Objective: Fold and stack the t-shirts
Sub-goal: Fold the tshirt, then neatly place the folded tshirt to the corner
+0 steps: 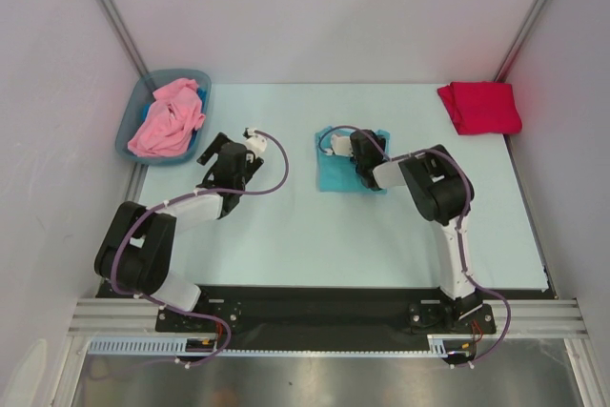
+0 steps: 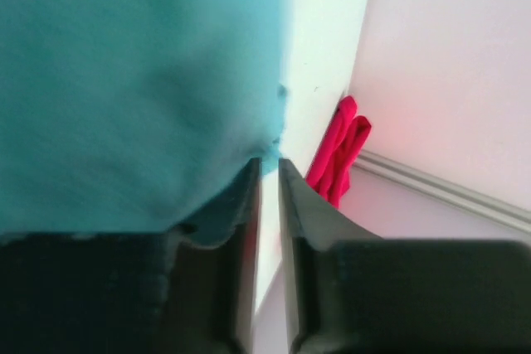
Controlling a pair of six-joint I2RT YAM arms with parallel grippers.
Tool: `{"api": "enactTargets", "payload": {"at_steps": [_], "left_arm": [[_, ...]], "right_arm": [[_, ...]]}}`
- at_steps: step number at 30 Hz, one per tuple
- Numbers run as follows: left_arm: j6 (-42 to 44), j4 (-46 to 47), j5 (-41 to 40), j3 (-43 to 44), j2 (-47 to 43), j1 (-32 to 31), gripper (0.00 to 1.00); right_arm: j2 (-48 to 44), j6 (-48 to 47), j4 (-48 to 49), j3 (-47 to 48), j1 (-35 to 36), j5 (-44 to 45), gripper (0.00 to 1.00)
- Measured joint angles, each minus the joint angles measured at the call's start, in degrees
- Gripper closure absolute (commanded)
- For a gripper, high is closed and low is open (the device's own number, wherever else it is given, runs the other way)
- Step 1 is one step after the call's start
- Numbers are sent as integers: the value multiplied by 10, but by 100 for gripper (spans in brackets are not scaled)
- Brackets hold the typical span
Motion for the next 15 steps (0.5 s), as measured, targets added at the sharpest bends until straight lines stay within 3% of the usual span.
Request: {"api": "enactTargets", "payload": {"at_steps": [1, 2, 4, 5, 6, 15], "left_arm": [[0, 0, 0, 0, 0, 0, 0], [0, 0, 0, 0, 0, 0, 0], [0, 0, 0, 0, 0, 0, 0], [0, 0, 0, 0, 0, 0, 0], [0, 0, 0, 0, 0, 0, 0], [0, 0, 0, 0, -1, 0, 0]], "right_arm": [[-16, 6, -16, 0, 0, 0, 54], [-30, 14, -32, 0, 2, 0, 50], [-78, 30, -81, 2, 3, -2, 33], [-107, 44, -114, 7, 5, -6, 7], [-136, 63, -146, 14, 7, -11, 0], [-361, 210, -334, 57, 44, -65, 0]]}}
